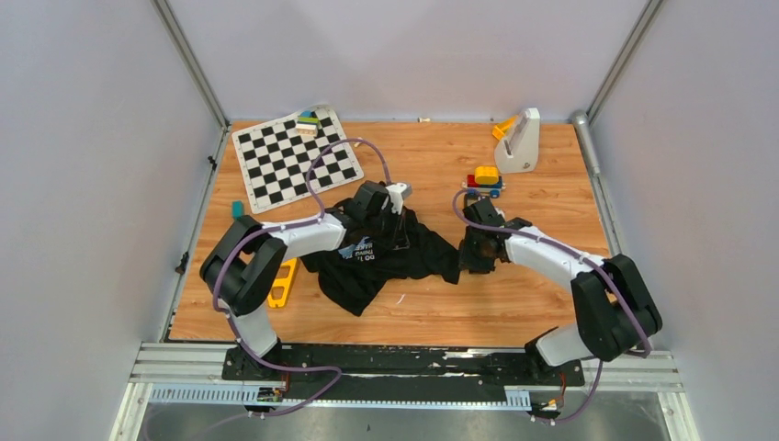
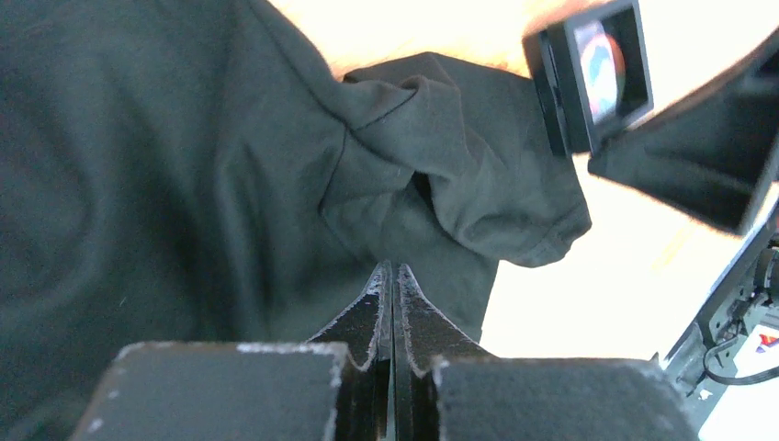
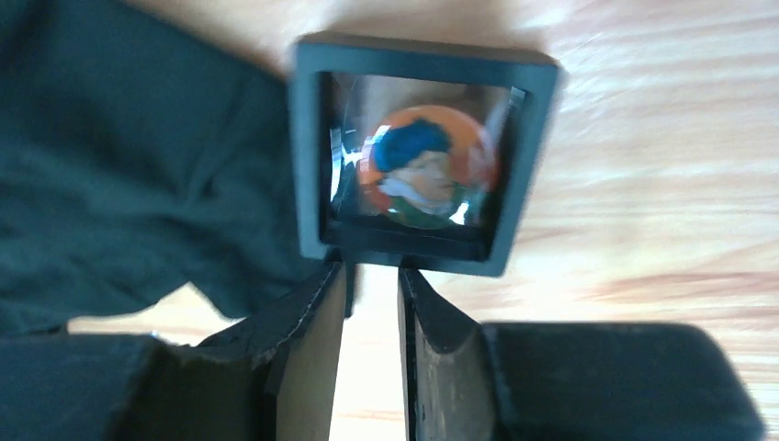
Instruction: Remove the brooch from the garment
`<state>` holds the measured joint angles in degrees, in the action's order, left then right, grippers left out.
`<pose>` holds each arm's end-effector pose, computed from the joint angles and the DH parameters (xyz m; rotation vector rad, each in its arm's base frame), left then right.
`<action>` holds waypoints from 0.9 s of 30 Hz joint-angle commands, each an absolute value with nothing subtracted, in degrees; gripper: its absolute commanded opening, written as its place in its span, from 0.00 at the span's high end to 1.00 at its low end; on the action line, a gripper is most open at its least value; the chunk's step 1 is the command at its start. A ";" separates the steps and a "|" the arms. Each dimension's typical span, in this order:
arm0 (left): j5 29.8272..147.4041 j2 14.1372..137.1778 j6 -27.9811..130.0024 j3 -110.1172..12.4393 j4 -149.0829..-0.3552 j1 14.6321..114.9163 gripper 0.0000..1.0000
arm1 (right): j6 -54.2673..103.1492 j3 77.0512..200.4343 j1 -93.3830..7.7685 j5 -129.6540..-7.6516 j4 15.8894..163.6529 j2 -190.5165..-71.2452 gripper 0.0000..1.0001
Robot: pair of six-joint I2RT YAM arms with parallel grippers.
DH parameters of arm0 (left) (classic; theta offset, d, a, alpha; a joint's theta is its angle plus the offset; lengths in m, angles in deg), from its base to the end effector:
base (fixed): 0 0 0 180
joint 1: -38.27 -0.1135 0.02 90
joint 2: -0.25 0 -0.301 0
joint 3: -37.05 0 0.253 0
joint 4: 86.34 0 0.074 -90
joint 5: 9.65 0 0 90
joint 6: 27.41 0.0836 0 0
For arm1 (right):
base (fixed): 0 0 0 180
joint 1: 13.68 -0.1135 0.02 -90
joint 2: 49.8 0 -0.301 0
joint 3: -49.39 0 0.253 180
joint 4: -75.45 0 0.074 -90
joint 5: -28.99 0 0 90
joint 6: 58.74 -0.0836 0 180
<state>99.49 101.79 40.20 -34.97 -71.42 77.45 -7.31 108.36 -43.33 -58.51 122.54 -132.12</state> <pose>0.3002 -0.2800 0.1766 0.5349 2.4238 -0.8908 0.2319 0.1278 0.1631 0.2304 2.8169 0.2221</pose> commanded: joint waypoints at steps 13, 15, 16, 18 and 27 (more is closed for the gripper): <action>82.97 74.22 43.77 -25.36 -66.45 69.65 0.82 | 6.30 118.28 -31.99 -58.91 115.79 -130.82 0.31; 77.47 69.01 45.13 -22.90 -67.02 69.08 0.53 | 7.37 116.10 -31.99 -57.24 114.10 -125.93 0.17; 73.26 67.06 45.64 -22.07 -67.50 69.01 0.41 | 7.43 115.35 -31.89 -55.40 113.47 -123.87 0.13; 65.83 61.21 47.12 -18.29 -68.69 68.89 0.15 | 6.92 114.05 -31.79 -50.43 111.91 -120.20 0.11; 48.17 47.56 61.11 -2.81 -86.92 63.99 0.01 | 17.37 90.23 -27.05 -38.39 73.42 -105.20 0.04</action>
<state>58.44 49.29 52.83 -9.03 -75.34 66.63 8.54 100.84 -30.11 -42.42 96.97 -108.69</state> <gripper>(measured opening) 0.992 0.944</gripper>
